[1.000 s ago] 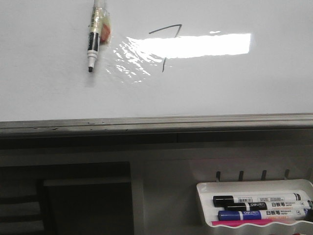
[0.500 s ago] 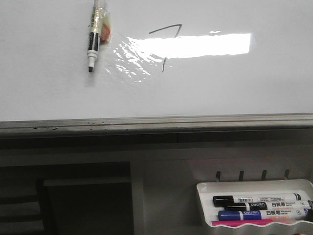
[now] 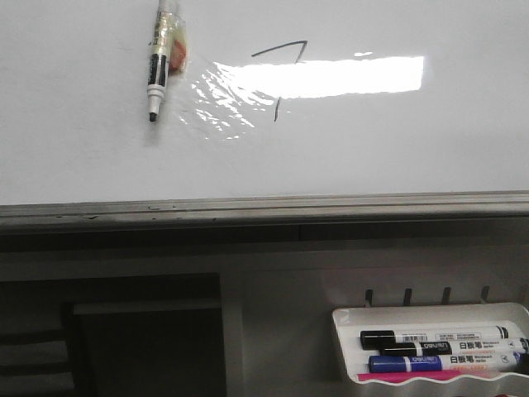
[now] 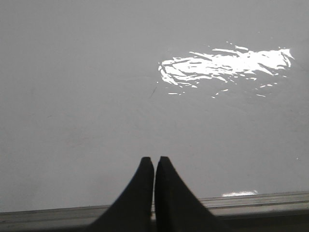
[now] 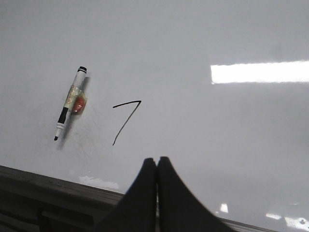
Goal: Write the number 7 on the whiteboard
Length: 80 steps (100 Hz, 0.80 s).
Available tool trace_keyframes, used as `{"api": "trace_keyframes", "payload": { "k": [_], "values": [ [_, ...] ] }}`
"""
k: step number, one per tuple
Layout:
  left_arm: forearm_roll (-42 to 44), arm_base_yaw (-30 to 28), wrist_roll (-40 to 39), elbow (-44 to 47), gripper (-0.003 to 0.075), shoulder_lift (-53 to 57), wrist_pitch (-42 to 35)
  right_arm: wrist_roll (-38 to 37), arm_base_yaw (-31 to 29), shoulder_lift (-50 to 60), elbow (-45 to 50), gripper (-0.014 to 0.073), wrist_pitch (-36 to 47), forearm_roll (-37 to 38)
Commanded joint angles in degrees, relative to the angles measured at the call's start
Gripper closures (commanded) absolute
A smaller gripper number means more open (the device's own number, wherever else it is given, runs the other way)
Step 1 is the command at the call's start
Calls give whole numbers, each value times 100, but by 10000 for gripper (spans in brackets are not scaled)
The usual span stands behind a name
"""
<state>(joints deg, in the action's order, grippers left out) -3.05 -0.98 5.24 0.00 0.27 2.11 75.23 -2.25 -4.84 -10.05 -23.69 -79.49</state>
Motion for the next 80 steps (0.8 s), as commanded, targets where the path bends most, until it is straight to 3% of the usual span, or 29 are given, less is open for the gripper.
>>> {"api": "trace_keyframes", "payload": {
  "k": [1,39,57,61,67,80],
  "values": [
    [-54,-20,-51,204,741,172,-395,60,-41,-63,-156,657,132,-194],
    [-54,-20,-51,204,741,172,-395,60,-41,-63,-156,657,144,-194],
    [-54,-20,-51,204,741,172,-395,-15,-41,-63,-156,657,633,-19],
    [-54,-20,-51,204,741,172,-395,-299,-41,-63,-182,657,757,436],
    [-54,-20,-51,204,741,172,-395,-1553,-41,-63,-225,657,958,1580],
    [-54,-20,-51,204,741,172,-395,-5085,-41,-63,-260,657,1192,5538]
  ]
}}
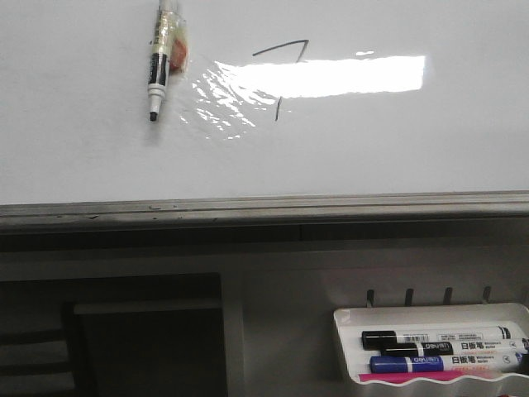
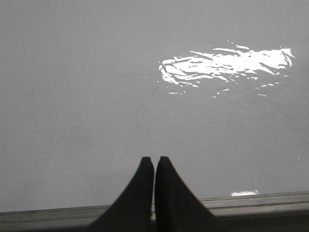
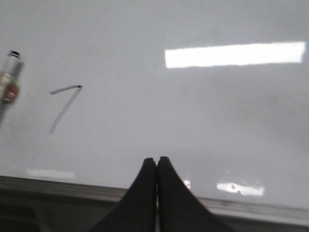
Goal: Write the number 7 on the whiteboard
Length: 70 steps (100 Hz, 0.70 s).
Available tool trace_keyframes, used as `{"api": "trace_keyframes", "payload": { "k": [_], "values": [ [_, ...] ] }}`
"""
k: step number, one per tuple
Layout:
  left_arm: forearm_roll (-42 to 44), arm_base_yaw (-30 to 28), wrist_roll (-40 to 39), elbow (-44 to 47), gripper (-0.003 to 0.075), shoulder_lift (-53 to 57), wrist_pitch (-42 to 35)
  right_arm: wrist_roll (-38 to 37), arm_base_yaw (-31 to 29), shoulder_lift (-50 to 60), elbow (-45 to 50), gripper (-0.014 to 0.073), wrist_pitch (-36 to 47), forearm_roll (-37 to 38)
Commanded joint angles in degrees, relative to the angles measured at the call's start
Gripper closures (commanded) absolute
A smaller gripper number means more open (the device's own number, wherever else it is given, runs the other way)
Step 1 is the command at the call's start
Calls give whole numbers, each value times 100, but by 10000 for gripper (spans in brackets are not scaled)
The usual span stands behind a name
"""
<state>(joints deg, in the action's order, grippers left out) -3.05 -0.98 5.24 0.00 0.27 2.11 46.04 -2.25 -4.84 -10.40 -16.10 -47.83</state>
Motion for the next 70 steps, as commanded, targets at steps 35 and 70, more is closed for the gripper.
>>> {"api": "trace_keyframes", "payload": {
  "k": [35,70],
  "values": [
    [-54,-20,-51,204,741,172,-395,-3827,591,-63,538,657,1904,5089],
    [-54,-20,-51,204,741,172,-395,-3827,549,595,1272,657,1560,4885]
  ]
}}
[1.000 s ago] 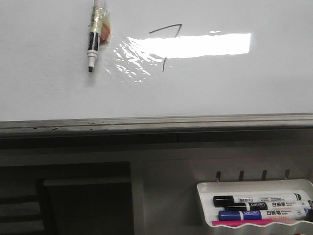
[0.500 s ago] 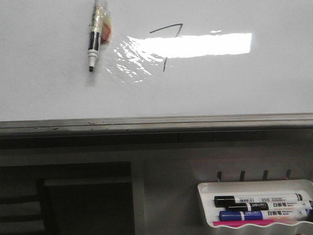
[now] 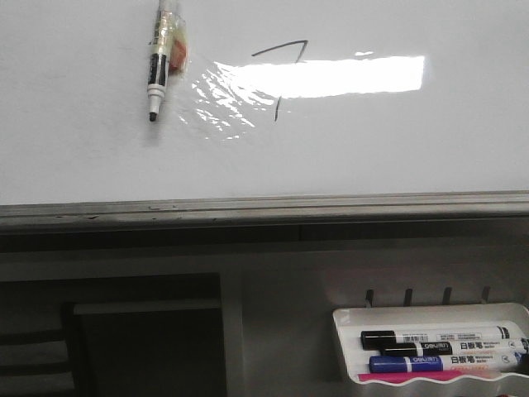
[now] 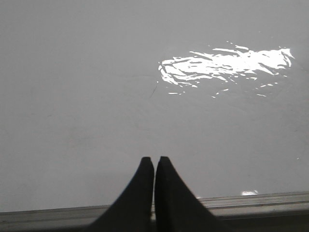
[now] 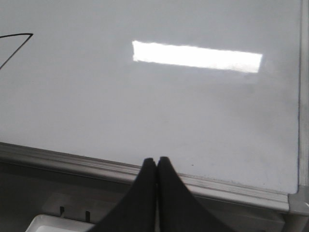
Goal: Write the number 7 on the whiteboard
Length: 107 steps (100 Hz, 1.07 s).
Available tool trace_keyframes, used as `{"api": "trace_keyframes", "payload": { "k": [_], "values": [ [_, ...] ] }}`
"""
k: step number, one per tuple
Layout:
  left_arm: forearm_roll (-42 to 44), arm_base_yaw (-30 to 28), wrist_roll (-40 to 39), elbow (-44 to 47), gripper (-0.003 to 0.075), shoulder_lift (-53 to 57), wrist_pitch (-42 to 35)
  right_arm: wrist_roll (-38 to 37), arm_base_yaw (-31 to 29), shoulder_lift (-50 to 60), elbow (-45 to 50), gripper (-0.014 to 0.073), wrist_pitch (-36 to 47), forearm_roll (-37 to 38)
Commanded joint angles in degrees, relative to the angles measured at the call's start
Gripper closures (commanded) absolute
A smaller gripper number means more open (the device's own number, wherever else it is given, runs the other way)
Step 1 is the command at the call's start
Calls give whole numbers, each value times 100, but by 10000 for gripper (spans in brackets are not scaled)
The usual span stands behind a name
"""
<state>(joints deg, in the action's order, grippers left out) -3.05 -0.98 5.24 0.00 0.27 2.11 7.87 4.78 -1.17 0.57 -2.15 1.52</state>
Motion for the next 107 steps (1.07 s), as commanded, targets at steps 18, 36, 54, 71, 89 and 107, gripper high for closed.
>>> {"api": "trace_keyframes", "payload": {
  "k": [18,36,54,71,89,107],
  "values": [
    [-54,-20,-51,204,741,172,-395,-10,-463,288,175,657,60,-14],
    [-54,-20,-51,204,741,172,-395,-10,-478,288,175,657,36,-14],
    [-54,-20,-51,204,741,172,-395,-10,-478,288,175,657,65,-14],
    [-54,-20,-51,204,741,172,-395,-10,-478,288,175,657,75,-14],
    [-54,-20,-51,204,741,172,-395,-10,-478,288,175,657,75,-14],
    [-54,-20,-51,204,741,172,-395,-10,-478,288,175,657,75,-14]
  ]
}}
